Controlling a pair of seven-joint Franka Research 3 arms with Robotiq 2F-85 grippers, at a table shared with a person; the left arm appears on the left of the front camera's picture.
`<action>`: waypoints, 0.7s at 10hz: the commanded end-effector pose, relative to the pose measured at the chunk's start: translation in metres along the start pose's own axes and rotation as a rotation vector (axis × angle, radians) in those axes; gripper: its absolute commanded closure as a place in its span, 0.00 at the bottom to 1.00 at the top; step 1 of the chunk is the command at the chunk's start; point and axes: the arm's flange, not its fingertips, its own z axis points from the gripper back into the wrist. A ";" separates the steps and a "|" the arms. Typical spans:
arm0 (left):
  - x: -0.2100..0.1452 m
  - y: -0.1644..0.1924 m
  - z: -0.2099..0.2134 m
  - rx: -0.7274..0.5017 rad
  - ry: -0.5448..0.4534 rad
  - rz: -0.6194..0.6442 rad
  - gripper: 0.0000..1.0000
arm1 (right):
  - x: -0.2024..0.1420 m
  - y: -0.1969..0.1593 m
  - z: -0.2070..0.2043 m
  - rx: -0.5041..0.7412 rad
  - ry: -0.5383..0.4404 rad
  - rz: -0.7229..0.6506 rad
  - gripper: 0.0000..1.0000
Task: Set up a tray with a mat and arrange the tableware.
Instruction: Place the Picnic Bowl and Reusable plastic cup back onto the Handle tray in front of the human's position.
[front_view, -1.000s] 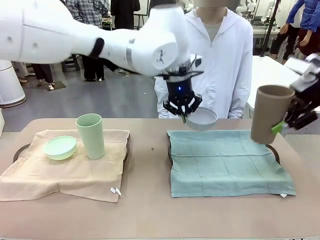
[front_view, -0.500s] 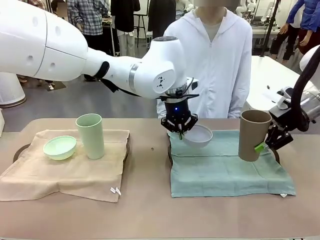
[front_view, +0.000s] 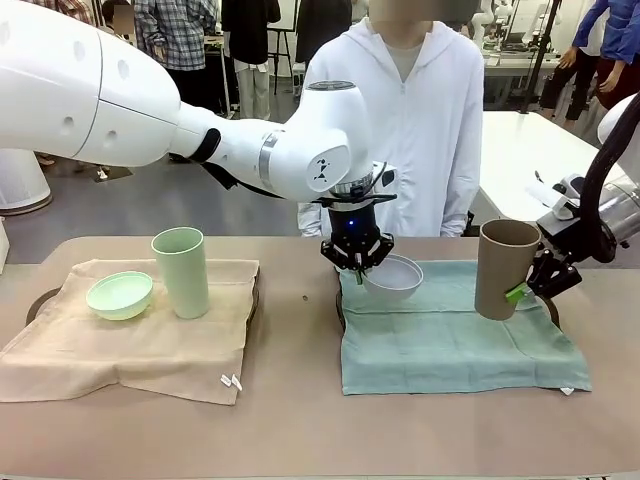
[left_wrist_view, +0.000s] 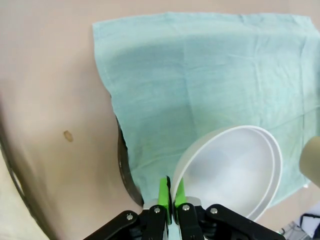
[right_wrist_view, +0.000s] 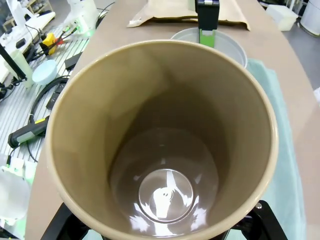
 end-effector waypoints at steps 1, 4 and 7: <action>-0.001 0.001 -0.002 0.002 0.003 0.000 0.96 | 0.001 0.000 0.002 -0.007 -0.001 -0.001 0.19; -0.011 -0.009 -0.009 -0.039 -0.059 -0.110 0.96 | -0.018 -0.009 -0.011 -0.010 -0.029 0.141 0.19; -0.012 -0.012 -0.023 -0.042 -0.070 -0.140 0.96 | -0.030 -0.017 -0.024 -0.033 -0.046 0.197 0.19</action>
